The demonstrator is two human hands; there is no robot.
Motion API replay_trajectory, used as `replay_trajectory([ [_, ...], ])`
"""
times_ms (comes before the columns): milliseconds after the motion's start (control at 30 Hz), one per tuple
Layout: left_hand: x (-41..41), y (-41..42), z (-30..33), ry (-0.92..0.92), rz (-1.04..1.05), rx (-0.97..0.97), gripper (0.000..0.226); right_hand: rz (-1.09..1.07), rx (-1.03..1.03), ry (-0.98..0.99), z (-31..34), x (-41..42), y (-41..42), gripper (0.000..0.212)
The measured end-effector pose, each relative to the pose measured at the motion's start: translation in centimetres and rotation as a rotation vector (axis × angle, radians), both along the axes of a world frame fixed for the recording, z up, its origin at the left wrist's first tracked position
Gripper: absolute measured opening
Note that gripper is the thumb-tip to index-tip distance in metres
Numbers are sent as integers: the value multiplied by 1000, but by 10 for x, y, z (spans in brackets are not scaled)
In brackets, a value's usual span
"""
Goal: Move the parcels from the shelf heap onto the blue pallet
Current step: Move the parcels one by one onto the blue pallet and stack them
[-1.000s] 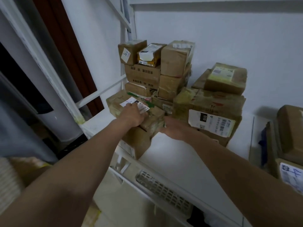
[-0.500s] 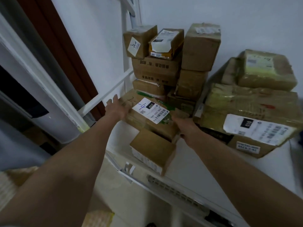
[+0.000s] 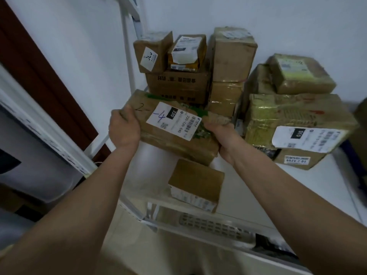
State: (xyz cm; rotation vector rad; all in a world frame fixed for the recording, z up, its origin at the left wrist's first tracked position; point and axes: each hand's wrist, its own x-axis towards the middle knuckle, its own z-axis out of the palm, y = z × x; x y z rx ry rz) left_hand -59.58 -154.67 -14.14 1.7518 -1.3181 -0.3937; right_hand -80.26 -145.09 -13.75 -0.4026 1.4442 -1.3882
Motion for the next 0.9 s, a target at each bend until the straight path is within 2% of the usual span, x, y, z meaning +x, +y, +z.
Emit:
replay_trajectory([
  [33, 0, 4, 6, 36, 19, -39, 45, -1, -31, 1, 8, 2, 3, 49],
  [133, 0, 16, 24, 139, 57, -105, 46, 12, -90, 17, 31, 7, 14, 72],
  [233, -4, 32, 46, 208, 77, -192, 47, 27, -140, 33, 55, 3, 31, 73],
  [300, -10, 44, 63, 257, 79, -247, 46, 29, -202, 41, 75, -1, 45, 91],
  [367, -21, 60, 84, 288, 75, -311, 45, 19, -258, 82, 96, -5, 65, 100],
  [467, -55, 90, 113, 325, 47, -386, 40, -7, -297, 160, 121, -29, 105, 93],
  [500, -70, 100, 122, 338, 17, -399, 33, -31, -295, 170, 126, -41, 119, 86],
  [567, -104, 122, 139, 356, -48, -376, 16, -85, -291, 181, 132, -70, 148, 87],
  [600, -122, 134, 145, 350, -86, -358, 19, -118, -288, 179, 135, -85, 165, 87],
  [667, -156, 161, 154, 294, -147, -340, 44, -195, -292, 175, 136, -115, 197, 71],
  [733, -188, 191, 161, 245, -244, -283, 53, -263, -287, 153, 136, -141, 229, 59],
  [833, -235, 222, 158, 368, -444, -216, 60, -375, -269, 148, 134, -177, 272, 66],
  [900, -264, 241, 157, 368, -488, -179, 63, -418, -240, 177, 134, -197, 302, 67],
])
